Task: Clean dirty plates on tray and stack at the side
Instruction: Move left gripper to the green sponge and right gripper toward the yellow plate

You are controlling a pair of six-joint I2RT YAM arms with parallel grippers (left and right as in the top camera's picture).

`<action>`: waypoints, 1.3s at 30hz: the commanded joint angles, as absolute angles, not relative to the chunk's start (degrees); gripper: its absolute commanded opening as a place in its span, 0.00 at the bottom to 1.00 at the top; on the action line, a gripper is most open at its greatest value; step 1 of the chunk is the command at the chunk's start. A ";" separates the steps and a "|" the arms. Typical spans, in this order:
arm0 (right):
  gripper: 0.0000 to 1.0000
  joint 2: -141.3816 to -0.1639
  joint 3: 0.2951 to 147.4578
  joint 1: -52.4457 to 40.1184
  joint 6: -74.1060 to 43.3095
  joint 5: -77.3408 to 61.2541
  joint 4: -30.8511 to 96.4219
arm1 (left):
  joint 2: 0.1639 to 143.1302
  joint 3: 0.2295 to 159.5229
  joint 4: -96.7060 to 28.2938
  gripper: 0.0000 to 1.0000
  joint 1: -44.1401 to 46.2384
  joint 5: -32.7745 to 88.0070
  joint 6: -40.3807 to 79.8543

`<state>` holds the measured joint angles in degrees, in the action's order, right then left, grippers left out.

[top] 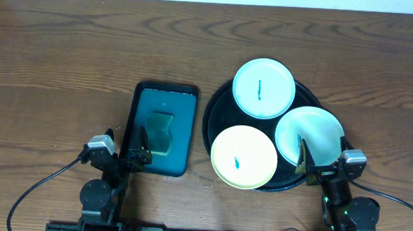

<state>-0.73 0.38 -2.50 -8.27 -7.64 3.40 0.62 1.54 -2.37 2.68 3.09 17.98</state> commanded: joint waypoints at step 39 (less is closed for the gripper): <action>0.99 -0.86 1.32 -1.80 -9.28 -19.94 -0.82 | 0.30 0.78 5.85 0.89 2.48 18.02 20.69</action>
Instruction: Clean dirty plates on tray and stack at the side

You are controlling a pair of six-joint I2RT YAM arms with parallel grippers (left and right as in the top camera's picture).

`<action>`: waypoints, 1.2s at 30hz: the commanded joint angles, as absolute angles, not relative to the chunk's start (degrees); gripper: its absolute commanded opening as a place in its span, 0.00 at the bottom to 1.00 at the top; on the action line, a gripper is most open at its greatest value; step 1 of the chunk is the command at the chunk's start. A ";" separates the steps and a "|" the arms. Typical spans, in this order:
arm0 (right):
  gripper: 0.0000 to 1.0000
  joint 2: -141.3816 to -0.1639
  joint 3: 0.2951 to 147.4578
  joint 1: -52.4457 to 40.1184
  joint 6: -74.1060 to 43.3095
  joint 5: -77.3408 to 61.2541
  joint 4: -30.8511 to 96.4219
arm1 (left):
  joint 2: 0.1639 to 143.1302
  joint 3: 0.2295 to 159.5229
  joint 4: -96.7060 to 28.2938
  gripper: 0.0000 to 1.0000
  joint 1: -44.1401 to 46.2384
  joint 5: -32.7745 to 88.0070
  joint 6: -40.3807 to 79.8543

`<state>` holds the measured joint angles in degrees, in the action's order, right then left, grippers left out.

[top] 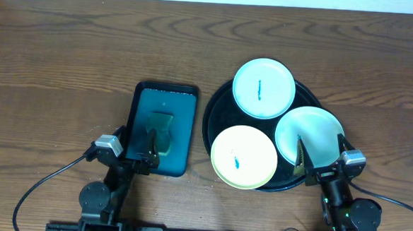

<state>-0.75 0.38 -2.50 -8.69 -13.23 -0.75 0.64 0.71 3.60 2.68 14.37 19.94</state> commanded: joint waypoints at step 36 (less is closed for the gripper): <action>0.99 -65.01 62.08 -2.50 -10.46 -29.52 55.16 | 38.35 47.18 -39.29 0.89 2.48 29.89 22.15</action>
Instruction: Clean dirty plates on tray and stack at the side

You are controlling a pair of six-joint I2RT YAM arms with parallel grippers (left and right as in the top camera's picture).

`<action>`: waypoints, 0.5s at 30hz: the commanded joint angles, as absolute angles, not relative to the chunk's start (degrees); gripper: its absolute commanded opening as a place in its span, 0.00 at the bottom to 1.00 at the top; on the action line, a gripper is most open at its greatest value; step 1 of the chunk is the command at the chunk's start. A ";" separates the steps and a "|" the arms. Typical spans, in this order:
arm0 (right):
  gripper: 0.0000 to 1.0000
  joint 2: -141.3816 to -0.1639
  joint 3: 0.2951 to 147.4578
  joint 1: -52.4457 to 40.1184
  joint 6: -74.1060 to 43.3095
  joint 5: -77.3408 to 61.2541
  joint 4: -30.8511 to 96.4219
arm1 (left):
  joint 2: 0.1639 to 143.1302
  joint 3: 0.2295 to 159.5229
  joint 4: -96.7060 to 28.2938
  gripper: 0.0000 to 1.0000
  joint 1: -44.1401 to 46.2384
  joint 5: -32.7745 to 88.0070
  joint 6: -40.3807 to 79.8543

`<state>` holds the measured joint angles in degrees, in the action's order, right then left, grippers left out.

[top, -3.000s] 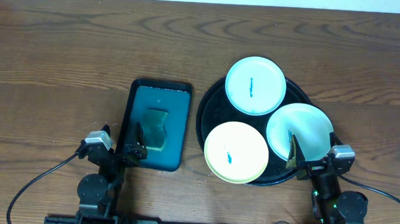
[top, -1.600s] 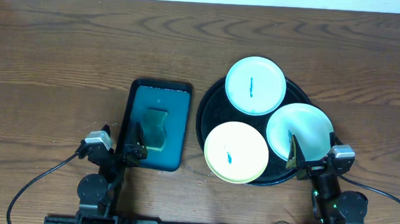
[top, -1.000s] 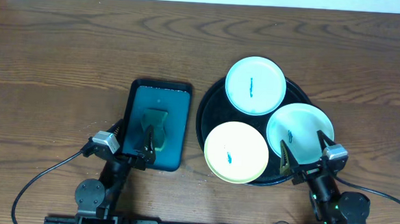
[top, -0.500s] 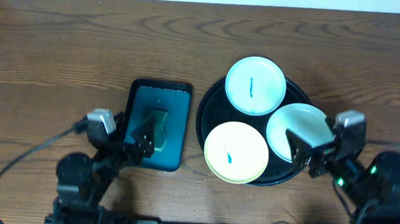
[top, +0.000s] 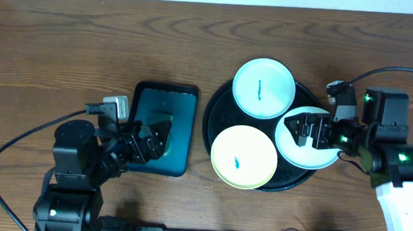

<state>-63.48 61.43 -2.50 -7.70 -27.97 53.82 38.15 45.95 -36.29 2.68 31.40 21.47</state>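
Note:
A round black tray (top: 210, 119) carries three plates. The pale blue plate (top: 264, 88) at the back and the yellow-green plate (top: 243, 157) at the front each bear a blue smear. The white plate (top: 312, 155) lies at the right. My right gripper (top: 296, 129) hovers open over that plate's left rim, pointing left. A green sponge (top: 158, 117) lies in the dark teal tray (top: 165, 98), mostly hidden under my left gripper (top: 153, 137), which is open above it.
Brown wooden table all around. The right arm's black cable (top: 389, 69) arcs over the table at the back right. The left arm's cable (top: 20, 148) trails at the front left.
Both arms have risen from the table's front edge. My left gripper now hangs over the sponge, and my right gripper now sits over the white plate's left rim. No plate has moved.
Both arms rested low at the front edge, left fingers at the teal tray's near corner, right fingers over the white plate's front. The left then sat slightly nearer the sponge. Now both grippers are raised and open, over sponge and white plate.

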 commanded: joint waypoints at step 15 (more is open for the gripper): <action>0.80 -69.06 62.06 -22.35 -12.45 -14.09 54.96 | 59.09 47.13 -47.62 0.77 8.03 8.97 23.64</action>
